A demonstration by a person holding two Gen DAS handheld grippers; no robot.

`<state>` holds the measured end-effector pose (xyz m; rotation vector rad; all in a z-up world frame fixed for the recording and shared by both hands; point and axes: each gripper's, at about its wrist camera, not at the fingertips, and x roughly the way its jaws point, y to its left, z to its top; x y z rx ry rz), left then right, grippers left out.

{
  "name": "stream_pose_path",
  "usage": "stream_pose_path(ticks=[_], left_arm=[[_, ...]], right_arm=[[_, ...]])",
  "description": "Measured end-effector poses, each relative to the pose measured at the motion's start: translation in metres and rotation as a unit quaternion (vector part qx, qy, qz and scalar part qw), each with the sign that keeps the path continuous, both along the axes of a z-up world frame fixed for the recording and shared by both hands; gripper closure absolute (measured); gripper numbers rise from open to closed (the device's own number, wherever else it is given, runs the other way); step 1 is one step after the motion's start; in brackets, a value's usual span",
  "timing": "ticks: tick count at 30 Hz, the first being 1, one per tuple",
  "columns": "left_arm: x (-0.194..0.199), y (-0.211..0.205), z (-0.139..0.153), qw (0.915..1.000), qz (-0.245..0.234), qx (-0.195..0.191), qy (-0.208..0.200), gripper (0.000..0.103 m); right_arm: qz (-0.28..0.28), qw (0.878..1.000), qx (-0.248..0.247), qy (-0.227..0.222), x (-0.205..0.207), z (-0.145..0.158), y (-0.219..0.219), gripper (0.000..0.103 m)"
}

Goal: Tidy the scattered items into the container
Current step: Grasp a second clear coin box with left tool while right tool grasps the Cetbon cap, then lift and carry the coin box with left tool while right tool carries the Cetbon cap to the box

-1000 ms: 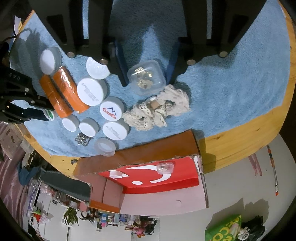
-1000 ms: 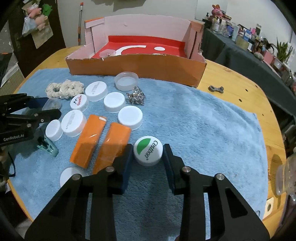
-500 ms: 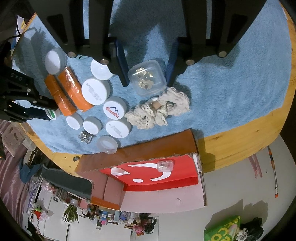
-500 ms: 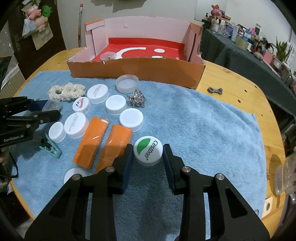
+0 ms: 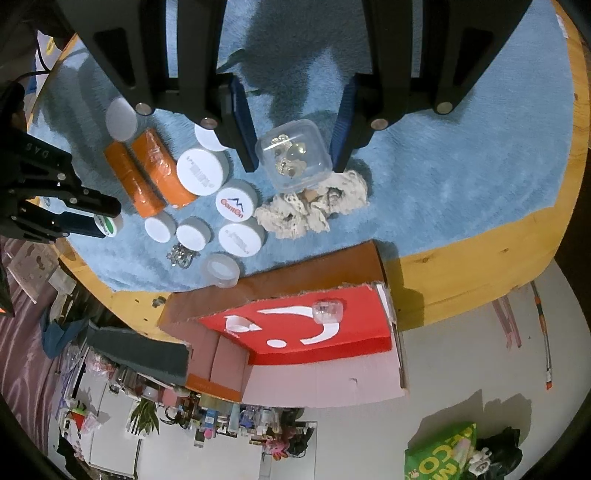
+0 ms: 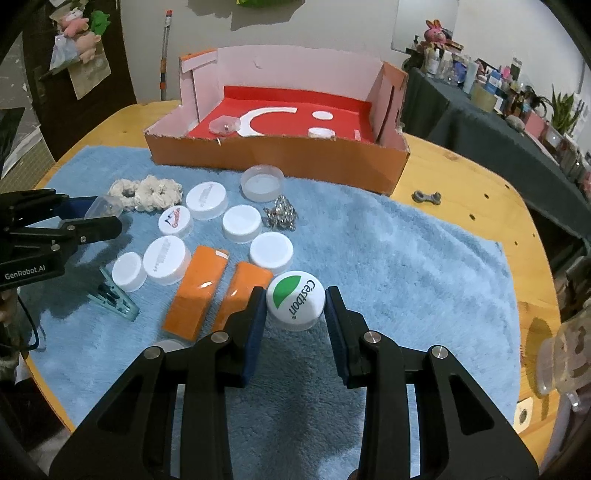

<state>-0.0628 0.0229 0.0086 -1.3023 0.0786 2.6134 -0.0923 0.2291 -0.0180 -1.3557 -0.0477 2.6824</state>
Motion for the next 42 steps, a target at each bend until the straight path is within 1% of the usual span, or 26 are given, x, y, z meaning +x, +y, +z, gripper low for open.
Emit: stream_pose_path(ticks=[13,21,42], left_arm=[[-0.002,0.0,0.019,0.9998,-0.001,-0.002,0.018,0.061],[-0.008,0.001,0.026,0.9998,-0.003,-0.004,0.021,0.061],[-0.061,0.005,0.047,0.9996,-0.006,-0.005,0.027,0.061]], right_arm=[[0.011,1.0,0.008,0.009,-0.008,0.017,-0.005,0.072],[0.019,1.0,0.014,0.008,-0.017,0.024,-0.006,0.072],[0.026,0.999,0.021,0.021,-0.072,0.052,0.012,0.072]])
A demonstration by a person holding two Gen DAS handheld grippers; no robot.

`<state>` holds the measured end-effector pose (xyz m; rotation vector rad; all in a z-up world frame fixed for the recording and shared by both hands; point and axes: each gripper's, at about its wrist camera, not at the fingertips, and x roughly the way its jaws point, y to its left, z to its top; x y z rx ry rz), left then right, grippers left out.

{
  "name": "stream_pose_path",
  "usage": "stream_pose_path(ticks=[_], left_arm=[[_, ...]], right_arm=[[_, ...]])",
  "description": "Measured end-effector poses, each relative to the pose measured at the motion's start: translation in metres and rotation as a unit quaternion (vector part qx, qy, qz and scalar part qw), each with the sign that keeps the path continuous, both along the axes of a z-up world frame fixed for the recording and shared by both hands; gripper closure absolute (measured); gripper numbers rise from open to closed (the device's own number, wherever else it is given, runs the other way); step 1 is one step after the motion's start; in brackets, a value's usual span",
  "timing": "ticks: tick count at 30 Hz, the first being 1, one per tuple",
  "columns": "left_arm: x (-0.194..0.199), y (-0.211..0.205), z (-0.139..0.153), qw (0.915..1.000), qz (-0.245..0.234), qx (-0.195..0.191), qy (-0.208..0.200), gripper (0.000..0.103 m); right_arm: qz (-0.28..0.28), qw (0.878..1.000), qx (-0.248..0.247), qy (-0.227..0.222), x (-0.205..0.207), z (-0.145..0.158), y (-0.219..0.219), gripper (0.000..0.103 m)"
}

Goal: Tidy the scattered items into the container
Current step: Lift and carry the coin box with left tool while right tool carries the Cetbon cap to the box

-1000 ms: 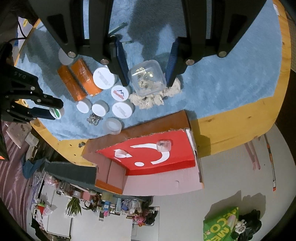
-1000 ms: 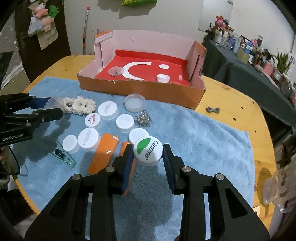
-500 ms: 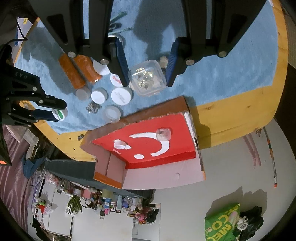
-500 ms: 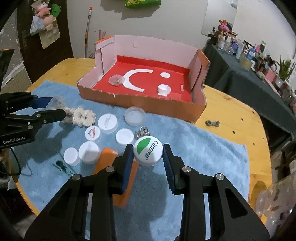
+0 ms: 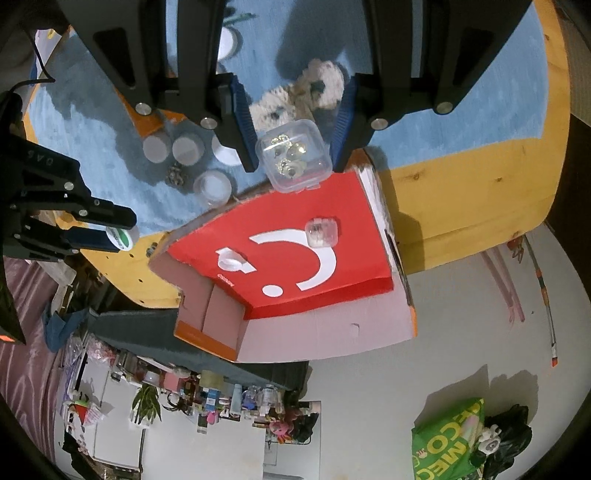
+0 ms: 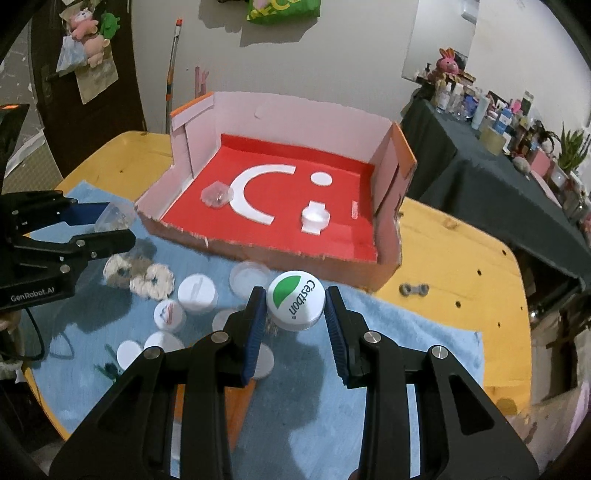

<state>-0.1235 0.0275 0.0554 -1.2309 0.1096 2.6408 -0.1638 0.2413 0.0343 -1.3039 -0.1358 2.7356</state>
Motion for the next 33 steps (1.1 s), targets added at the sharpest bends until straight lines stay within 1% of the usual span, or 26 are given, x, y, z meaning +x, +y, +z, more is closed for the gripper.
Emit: stream_pose_path(ticks=[8,14,24,33], left_arm=[[-0.026,-0.001,0.004,1.0,0.005,-0.006,-0.001,0.061],[-0.045,-0.001,0.002,0.9999,0.011,-0.012,-0.004,0.061],[-0.07,-0.005,-0.017,0.9991,0.023,-0.02,-0.03,0.061],[-0.08,-0.008,-0.03,0.9977,0.03,-0.029,-0.054,0.061]], right_arm=[[0.005,1.0,0.002,0.0,-0.032,0.006,0.005,0.072],[0.018,1.0,0.001,-0.008,-0.061,0.004,0.004,0.072],[0.035,0.998,-0.006,-0.044,-0.107,-0.021,0.0,0.072],[0.047,0.996,-0.008,-0.075,-0.125,-0.044,-0.009,0.072]])
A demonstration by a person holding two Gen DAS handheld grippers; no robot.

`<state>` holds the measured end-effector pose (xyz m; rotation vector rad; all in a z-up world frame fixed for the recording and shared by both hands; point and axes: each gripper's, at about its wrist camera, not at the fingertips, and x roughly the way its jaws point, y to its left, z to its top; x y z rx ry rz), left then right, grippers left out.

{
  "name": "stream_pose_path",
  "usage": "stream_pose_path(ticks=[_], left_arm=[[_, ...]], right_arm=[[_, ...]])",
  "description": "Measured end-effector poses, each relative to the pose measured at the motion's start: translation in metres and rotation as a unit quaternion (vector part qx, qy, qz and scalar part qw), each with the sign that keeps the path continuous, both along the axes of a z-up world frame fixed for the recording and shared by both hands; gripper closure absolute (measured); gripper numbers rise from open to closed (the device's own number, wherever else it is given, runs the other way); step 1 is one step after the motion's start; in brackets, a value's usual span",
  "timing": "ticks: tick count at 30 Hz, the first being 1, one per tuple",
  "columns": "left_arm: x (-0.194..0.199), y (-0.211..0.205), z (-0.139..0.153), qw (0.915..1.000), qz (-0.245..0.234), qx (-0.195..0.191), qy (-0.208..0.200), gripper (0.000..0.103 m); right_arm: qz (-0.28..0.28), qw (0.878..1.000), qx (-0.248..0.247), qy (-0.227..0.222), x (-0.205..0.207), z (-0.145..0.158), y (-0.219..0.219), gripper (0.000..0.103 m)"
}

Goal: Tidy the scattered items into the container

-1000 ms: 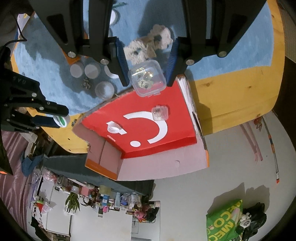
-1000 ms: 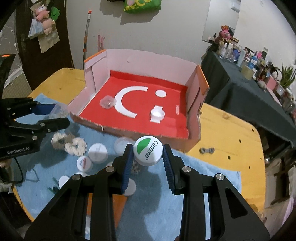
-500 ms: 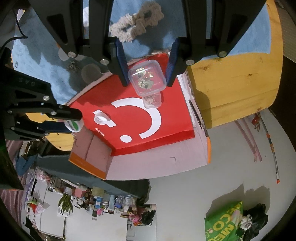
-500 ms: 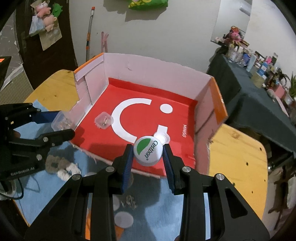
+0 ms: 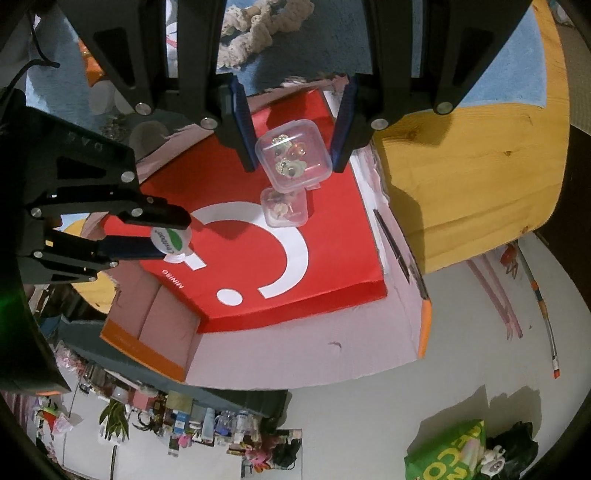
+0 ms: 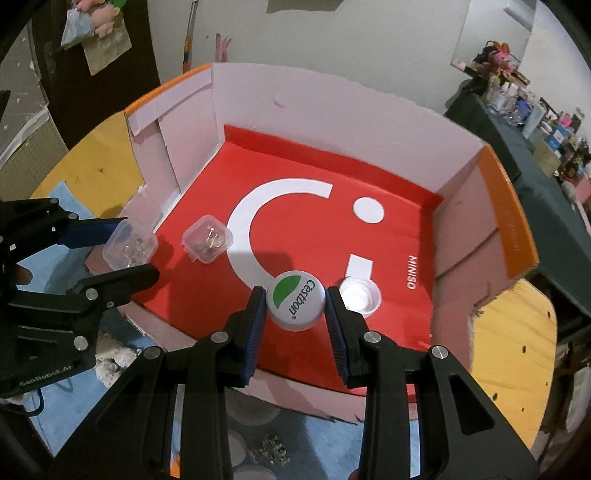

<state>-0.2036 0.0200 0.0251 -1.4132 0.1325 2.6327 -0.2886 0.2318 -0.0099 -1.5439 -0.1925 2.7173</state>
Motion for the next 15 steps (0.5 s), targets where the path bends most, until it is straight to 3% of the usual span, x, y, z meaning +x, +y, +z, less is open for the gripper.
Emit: stream_pose_path(ticks=[15], left_arm=[[-0.0105,-0.001,-0.0107,0.9995,0.002,-0.006,-0.031,0.061]], right_arm=[[0.004,1.0,0.0,-0.02,-0.0111,-0.0091,0.0007,0.072]])
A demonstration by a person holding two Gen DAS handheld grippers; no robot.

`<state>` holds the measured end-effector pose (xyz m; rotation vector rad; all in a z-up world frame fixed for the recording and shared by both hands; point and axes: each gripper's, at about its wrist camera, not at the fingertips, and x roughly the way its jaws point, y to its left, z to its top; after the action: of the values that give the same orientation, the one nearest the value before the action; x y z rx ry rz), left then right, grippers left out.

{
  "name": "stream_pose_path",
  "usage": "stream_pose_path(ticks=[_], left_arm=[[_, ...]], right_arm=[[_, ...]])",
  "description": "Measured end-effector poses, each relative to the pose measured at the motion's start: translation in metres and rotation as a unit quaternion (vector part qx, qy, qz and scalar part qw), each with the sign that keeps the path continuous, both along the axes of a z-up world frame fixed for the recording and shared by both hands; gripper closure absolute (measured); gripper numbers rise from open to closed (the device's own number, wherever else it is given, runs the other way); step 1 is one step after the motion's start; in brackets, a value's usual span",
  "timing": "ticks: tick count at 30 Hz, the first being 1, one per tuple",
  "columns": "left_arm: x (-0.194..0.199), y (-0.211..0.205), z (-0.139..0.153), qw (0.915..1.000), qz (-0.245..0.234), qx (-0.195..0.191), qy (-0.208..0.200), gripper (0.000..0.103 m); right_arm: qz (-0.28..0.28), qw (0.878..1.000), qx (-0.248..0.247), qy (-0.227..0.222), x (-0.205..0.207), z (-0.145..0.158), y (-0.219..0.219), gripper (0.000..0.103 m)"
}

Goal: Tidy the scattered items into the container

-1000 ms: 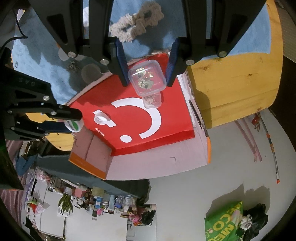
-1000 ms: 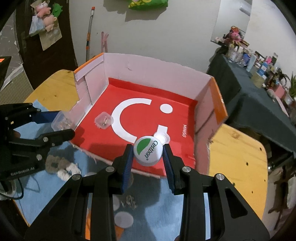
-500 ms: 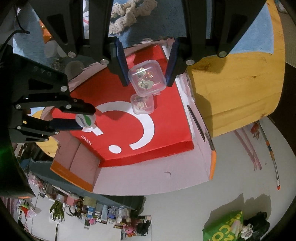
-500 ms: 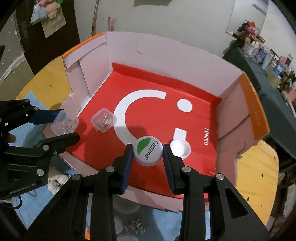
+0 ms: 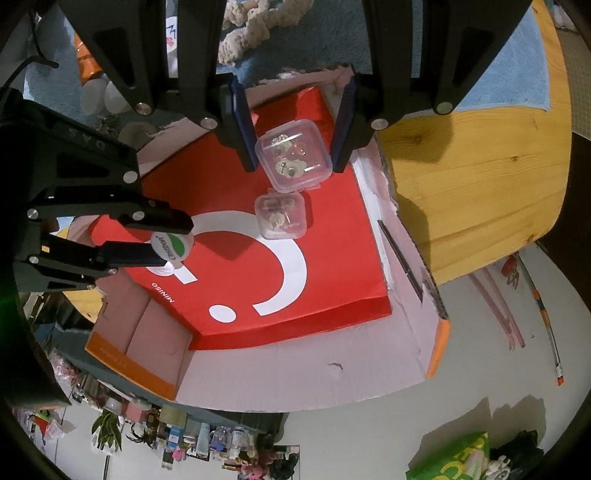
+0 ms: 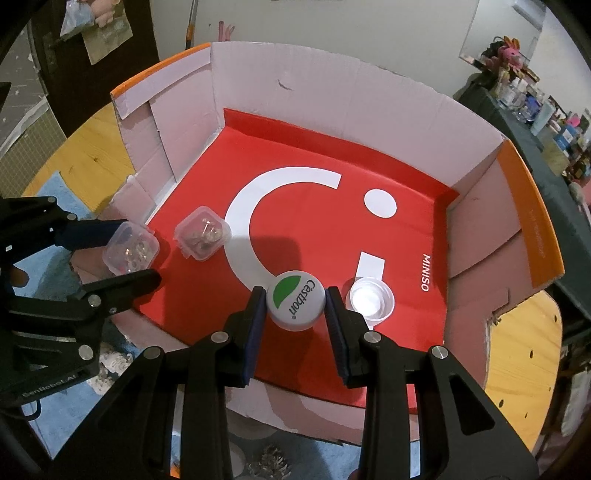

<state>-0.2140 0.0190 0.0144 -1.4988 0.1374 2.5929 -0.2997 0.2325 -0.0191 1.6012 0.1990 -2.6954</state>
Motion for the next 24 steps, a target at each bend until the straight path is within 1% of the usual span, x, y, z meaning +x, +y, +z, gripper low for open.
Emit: stream_pose_path(ticks=[11,15,21,24], left_arm=[[-0.004,-0.001,0.0,0.9999,0.002,0.006,-0.01,0.061],[-0.004,0.005,0.002,0.9999,-0.005,0.001,-0.01,0.061],[-0.006,0.014,-0.005,0.9996,-0.016,-0.009,-0.022,0.061],[-0.008,0.018,-0.006,0.9994,-0.023,-0.001,-0.027,0.061]], right_arm=[[-0.002,1.0,0.005,-0.01,-0.002,-0.004,0.003,0.072],[-0.003,1.0,0.007,-0.01,-0.002,-0.003,0.002,0.072],[-0.004,1.0,0.01,-0.012,-0.002,-0.005,0.001,0.072],[-0.006,1.0,0.01,-0.013,-0.002,-0.004,0.003,0.072]])
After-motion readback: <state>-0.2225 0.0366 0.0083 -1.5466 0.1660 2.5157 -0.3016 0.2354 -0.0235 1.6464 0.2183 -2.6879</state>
